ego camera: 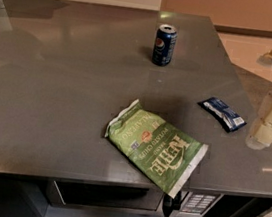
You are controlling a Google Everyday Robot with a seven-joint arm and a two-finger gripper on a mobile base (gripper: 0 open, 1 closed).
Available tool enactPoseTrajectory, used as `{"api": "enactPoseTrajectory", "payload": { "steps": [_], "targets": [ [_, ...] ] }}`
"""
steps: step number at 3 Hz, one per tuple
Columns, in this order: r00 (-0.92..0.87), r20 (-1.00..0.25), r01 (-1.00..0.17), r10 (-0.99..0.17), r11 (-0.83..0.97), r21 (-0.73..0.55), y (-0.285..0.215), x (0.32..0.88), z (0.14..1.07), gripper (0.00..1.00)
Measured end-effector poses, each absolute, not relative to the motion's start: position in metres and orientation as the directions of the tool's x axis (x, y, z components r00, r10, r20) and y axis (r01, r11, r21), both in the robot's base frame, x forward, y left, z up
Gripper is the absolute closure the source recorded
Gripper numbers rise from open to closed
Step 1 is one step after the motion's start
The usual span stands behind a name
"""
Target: Pick green jalapeno chip bag
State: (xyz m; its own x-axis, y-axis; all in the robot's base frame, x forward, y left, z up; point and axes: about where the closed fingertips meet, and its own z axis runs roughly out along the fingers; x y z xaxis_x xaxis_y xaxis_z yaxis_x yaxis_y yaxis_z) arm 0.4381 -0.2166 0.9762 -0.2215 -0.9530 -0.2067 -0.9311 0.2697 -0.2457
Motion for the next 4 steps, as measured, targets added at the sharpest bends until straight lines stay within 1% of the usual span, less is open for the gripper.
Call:
{"api": "enactPoseTrajectory", "payload": {
  "steps": [1,3,4],
  "targets": [
    [-0.217,-0.209,-0.931,-0.953,0.267,-0.250,-0.216,0.439,0.977,0.00],
    [-0.146,-0.282,-0.951,-0.948,0.213,-0.225,-0.185,0.459,0.973,0.00],
    [-0.071,-0.313,-0.970,-0.947,0.139,-0.201,-0.148,0.467,0.961,0.00]
  ]
}}
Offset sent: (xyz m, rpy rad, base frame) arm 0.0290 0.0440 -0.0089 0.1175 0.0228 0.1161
